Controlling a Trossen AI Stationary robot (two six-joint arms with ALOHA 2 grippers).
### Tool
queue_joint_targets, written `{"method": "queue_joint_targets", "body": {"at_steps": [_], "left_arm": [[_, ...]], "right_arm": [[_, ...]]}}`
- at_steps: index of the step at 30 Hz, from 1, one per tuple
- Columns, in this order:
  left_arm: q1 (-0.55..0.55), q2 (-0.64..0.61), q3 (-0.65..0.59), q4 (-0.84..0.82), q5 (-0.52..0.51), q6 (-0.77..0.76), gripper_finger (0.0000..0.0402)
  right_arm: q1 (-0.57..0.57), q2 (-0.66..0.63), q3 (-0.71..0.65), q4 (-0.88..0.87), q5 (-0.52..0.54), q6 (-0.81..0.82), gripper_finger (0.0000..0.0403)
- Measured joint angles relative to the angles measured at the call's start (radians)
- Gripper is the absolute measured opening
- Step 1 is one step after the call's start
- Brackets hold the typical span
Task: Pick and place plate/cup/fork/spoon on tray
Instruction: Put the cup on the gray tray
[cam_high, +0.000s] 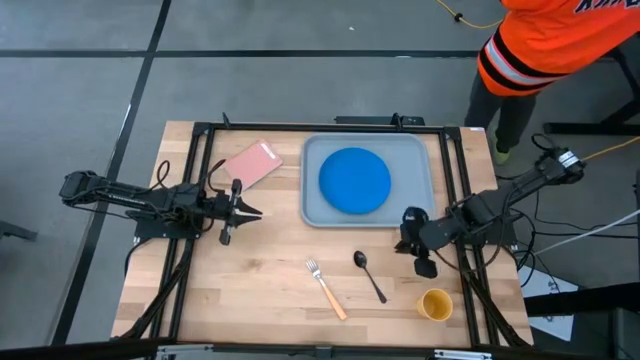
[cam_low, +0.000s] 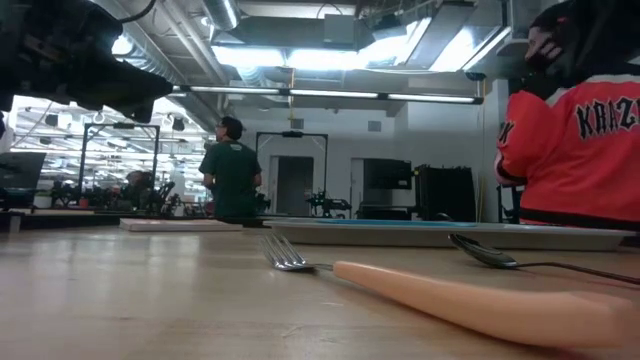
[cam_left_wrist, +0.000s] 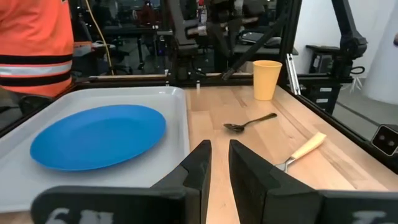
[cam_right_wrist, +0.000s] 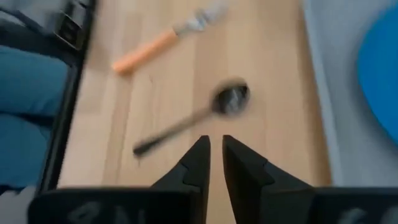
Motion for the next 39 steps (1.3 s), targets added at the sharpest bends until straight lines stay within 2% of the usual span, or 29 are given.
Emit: {"method": "queue_joint_targets", "body": {"at_steps": [3,5,10,18,28,39], "left_arm": [[0.000,0.000,0.000,0.000,-0.001,0.000,0.0049],[0.000,0.000,0.000,0.000,-0.001,0.000,0.0049],[0.000,0.000,0.000,0.000,-0.003,0.000,0.0049],[0.000,0.000,0.000,0.000,-0.003,0.000,0.0049],[0.000,0.000,0.000,0.000,-0.003,0.000,0.0049],[0.000,0.000,0.000,0.000,-0.003,0.001,0.0049]], "right_arm": [[-0.001,-0.045,-0.148,0.275,-0.118,-0.146,0.0048],[0.001,-0.079,-0.237,0.382,-0.174,-0.173,0.0048],[-0.001,-0.171,-0.360,0.456,-0.156,-0.096,0.0048],[0.004,-0.365,-0.441,0.434,-0.149,-0.204,0.0048],[0.003,-0.602,-0.568,0.439,-0.148,-0.210,0.0048],[0.003,-0.817,-0.592,0.326,-0.148,-0.263,0.0048]]}}
